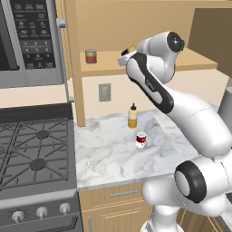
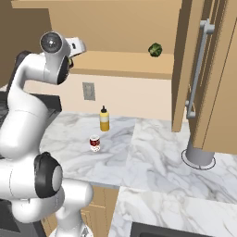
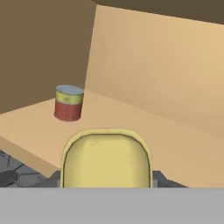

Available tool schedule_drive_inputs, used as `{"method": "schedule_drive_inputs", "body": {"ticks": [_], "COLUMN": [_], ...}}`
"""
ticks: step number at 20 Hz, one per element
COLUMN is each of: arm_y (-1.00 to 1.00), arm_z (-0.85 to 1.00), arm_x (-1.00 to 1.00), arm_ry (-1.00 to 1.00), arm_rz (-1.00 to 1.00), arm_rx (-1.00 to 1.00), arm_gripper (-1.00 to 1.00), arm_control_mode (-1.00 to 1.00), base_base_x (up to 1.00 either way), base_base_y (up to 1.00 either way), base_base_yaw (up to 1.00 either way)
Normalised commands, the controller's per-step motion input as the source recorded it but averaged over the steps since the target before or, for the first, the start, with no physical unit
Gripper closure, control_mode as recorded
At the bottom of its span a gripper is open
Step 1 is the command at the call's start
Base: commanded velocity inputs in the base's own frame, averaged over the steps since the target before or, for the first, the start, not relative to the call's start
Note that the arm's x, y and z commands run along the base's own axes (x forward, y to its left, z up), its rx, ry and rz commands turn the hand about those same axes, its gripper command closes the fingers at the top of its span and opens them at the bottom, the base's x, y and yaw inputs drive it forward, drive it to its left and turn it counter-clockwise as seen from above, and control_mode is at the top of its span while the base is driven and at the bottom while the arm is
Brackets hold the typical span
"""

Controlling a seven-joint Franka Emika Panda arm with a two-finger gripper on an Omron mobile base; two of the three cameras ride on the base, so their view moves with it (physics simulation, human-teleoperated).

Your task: Pick the cans from the counter and place them in their designated side in the cabinet.

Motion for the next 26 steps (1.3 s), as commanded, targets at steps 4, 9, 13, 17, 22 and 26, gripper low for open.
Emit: {"method": "schedule_drive_inputs", "body": {"ticks": [4,9,13,17,22,26], "arm_y": [0.1,0.1,0.08,0.1,0.11,0.1], "arm_z": [-0.15,-0.08,-0.02,-0.03,-0.07,-0.07], "arm_x": [0.33,0.32,0.28,0.25,0.23,0.25], "arm_ry": [0.0,0.0,0.0,0.0,0.0,0.0], "arm_rz": [0.01,0.01,0.01,0.01,0.01,0.01], "arm_rx": [0.0,0.0,0.0,0.0,0.0,0.0], "arm_gripper": [1.0,1.0,1.0,1.0,1.0,1.0], "arm_control_mode": [-1.0,-1.0,-1.0,-1.0,-1.0,-1.0], "base_base_x": [0.0,0.0,0.0,0.0,0.0,0.0], "base_base_y": [0.0,0.0,0.0,0.0,0.0,0.0], "base_base_yaw": [0.0,0.0,0.0,0.0,0.0,0.0]}}
